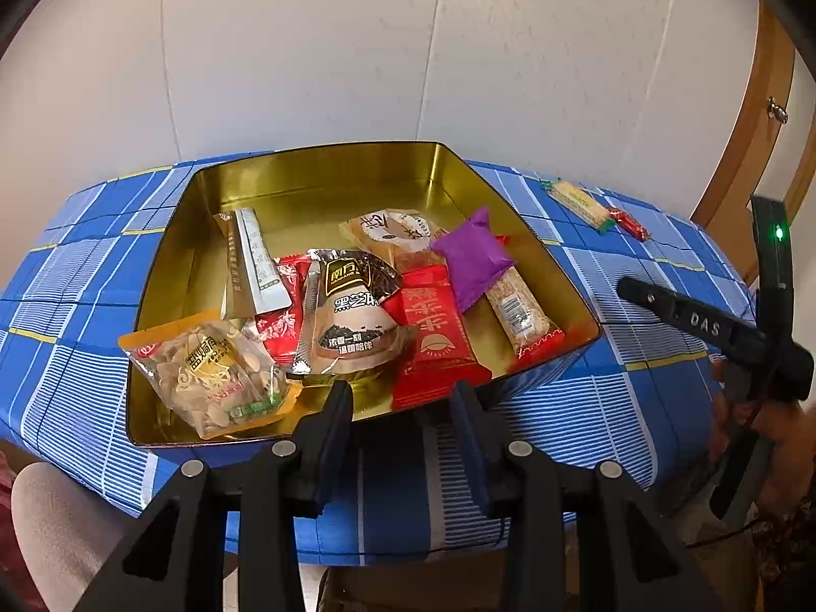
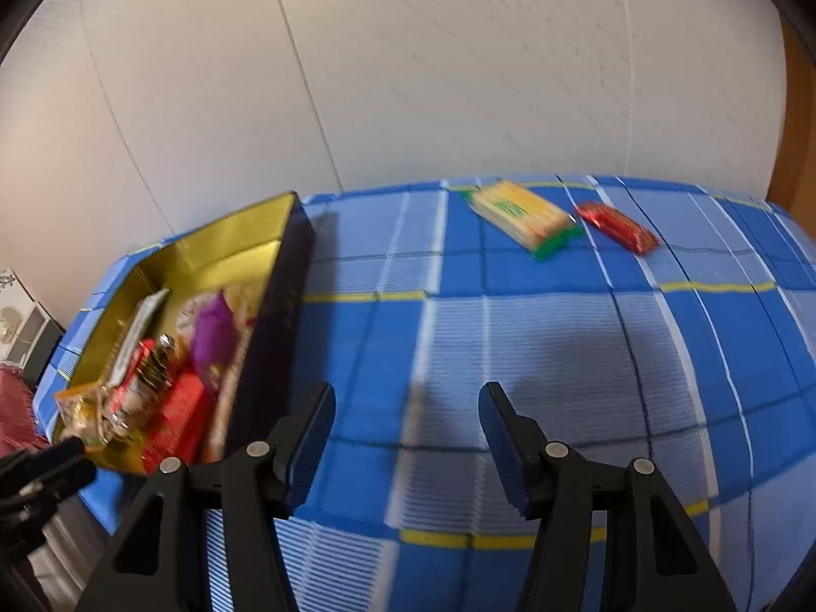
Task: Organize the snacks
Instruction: 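Withdraw both grippers from the tray toward the cracker packet and red candy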
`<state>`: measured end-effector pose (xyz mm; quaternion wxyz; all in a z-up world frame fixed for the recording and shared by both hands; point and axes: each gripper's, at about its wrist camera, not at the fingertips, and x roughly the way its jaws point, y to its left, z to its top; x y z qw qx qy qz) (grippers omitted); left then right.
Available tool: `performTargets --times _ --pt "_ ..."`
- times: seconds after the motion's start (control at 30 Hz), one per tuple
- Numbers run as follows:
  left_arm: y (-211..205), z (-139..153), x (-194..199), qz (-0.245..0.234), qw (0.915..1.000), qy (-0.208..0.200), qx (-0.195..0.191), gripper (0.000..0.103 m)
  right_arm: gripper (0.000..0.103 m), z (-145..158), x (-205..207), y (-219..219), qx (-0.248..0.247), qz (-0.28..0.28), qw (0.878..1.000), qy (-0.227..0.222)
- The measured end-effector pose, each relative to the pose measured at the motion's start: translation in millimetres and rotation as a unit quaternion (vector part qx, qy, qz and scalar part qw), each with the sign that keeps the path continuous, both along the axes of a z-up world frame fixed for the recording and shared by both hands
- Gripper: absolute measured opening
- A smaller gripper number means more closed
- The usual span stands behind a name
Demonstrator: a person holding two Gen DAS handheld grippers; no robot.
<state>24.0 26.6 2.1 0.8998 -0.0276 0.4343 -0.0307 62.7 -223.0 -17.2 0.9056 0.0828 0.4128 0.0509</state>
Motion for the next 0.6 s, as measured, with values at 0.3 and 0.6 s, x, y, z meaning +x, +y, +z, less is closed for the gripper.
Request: performTargets --times 0.3,0.6 --pt "-7.8 3.1 0.4 -0.002 0.9999 0.001 0.016 0.04 0.06 -16.0 -14.0 -27.6 0.017 -0.026 1.0 0.003" --pt "-28.8 9.3 10.5 -0.018 0.9994 0.002 0.031 0.04 0.06 -23.6 -11.3 -51.4 0.028 -0.047 0.999 0.002"
